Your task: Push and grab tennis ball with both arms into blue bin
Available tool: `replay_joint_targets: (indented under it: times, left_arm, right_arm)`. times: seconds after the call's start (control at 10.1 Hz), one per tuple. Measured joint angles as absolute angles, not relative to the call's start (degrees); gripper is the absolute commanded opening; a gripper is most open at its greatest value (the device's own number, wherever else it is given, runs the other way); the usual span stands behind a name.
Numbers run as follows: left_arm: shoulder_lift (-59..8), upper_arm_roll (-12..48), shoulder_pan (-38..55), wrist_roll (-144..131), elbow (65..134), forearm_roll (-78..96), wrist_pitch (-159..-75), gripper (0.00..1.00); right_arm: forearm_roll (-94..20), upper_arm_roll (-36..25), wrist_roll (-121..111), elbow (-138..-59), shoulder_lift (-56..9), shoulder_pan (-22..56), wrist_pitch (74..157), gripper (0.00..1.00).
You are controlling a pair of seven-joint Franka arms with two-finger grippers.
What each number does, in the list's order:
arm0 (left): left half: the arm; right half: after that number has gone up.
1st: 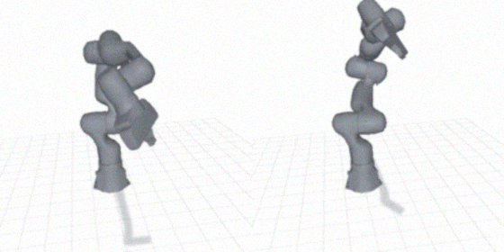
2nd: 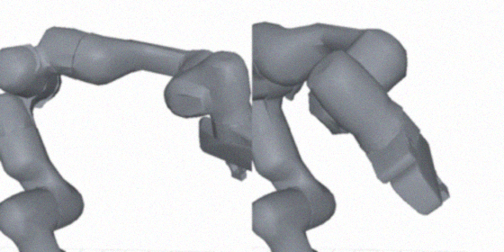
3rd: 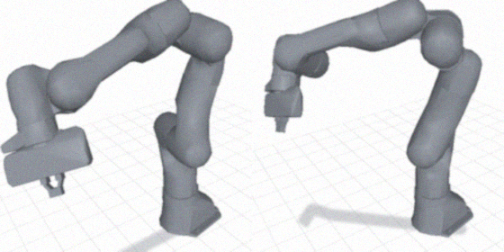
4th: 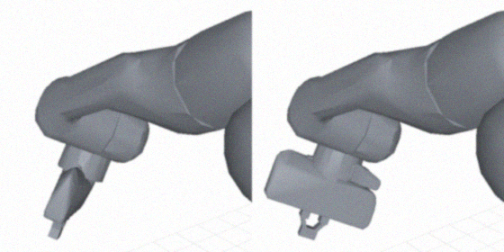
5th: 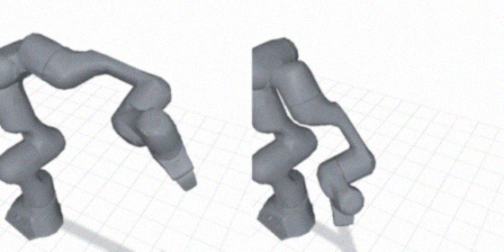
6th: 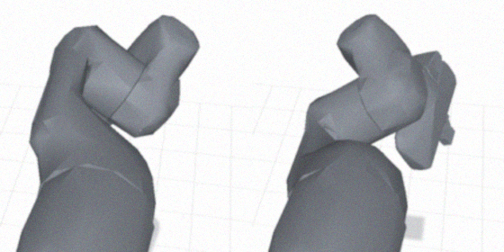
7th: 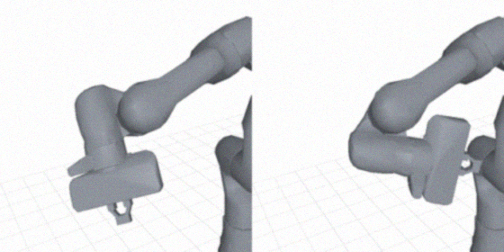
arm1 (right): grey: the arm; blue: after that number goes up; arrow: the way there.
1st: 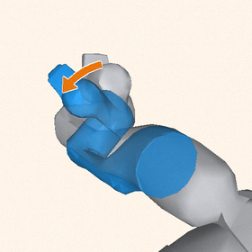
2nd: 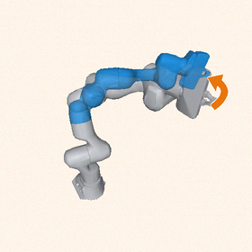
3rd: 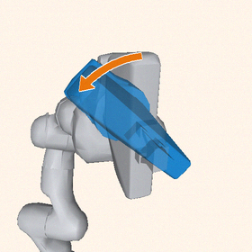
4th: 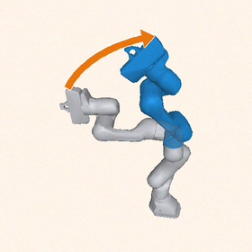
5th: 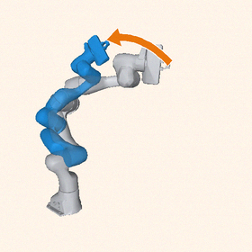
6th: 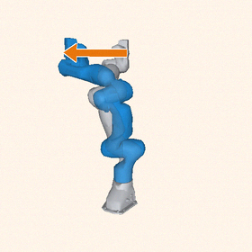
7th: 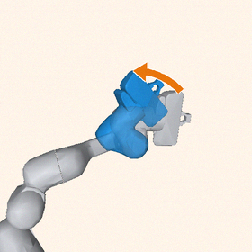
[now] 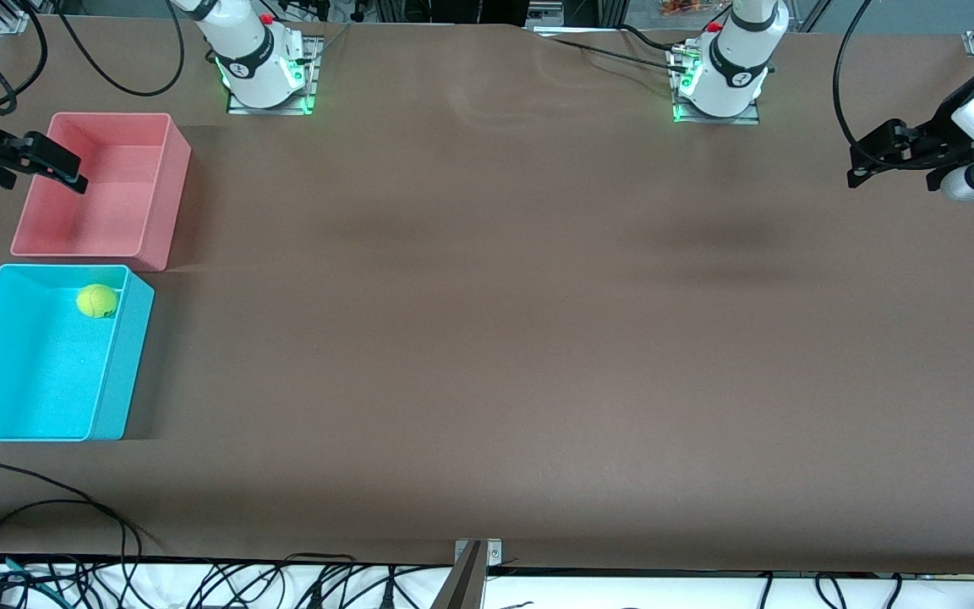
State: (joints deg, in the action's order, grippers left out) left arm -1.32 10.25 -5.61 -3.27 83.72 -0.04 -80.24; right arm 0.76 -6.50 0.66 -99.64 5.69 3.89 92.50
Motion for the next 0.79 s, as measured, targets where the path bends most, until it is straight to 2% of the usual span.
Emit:
replay_joint_targets:
  times: [0.4,0.79]
  left_arm:
    - [-1.32,10.25,-5.6,-3.27,83.72,-0.04,-80.24,1.0]
    - [-1.32,10.25,-5.61,-3.28,83.72,-0.04,-80.24,1.0]
  right_arm:
    - [0.72,-6.78,0.67,-96.55,4.36,4.11,88.41,1.0]
    - [0.72,-2.59,0.87,-94.18,2.44,0.41,88.25,1.0]
